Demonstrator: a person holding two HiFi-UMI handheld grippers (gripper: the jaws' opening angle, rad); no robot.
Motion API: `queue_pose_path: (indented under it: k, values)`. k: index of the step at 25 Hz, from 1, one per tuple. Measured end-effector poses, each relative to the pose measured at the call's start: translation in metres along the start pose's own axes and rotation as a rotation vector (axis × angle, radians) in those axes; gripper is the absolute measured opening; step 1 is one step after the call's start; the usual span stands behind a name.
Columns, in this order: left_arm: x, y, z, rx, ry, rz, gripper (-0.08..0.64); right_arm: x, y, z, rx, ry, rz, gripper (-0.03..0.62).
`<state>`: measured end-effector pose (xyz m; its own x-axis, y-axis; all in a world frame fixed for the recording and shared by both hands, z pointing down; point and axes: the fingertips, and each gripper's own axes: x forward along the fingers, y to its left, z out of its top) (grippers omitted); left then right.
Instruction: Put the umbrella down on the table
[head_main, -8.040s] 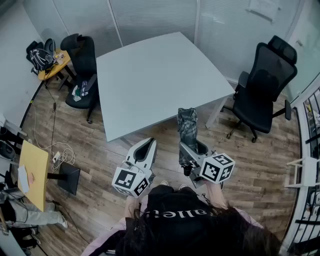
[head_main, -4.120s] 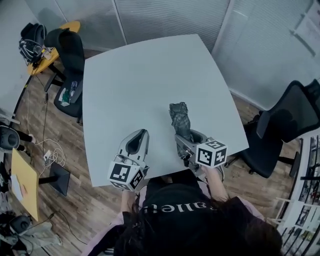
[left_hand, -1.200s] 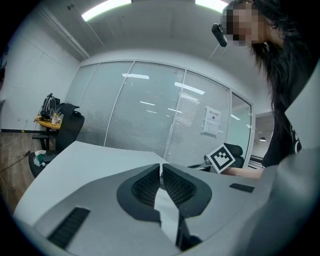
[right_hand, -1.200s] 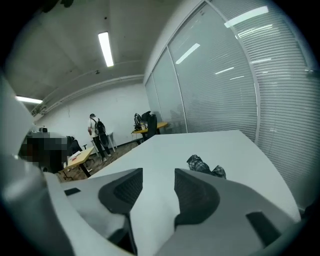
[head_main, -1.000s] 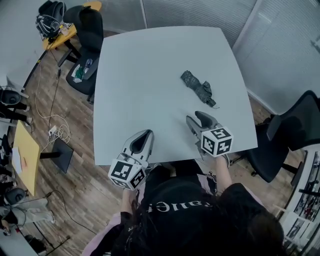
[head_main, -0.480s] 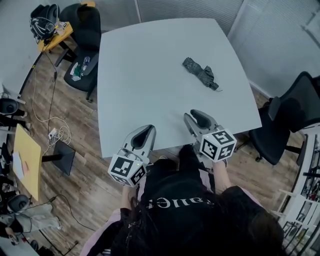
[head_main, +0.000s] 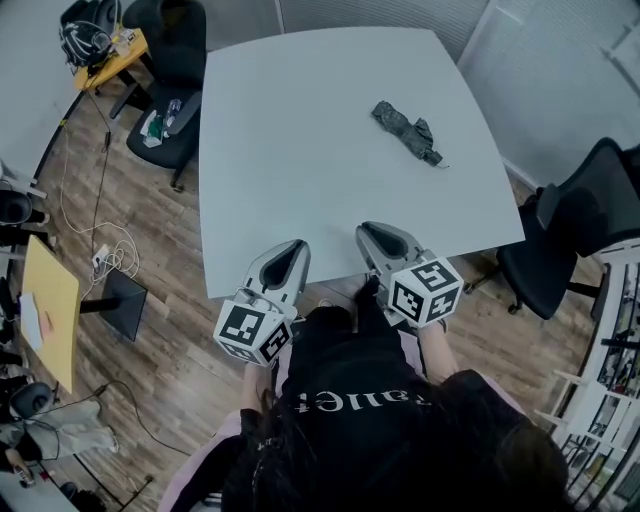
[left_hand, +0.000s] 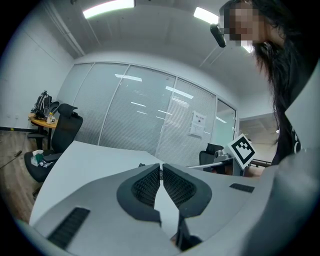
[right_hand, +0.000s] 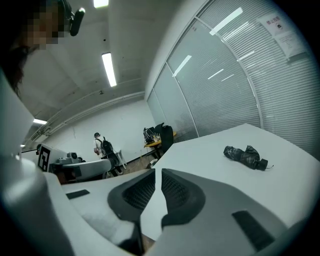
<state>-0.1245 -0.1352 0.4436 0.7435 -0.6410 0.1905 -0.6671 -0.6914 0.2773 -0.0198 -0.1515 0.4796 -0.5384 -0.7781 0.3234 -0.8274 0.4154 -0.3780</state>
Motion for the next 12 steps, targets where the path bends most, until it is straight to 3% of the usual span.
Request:
queue_pose_path:
  k: [12]
  values:
    - [-0.017, 0.000, 0.001, -0.001, -0.029, -0.005, 0.026, 0.001, 0.025, -0.011, -0.041, 0.033, 0.017, 0.028]
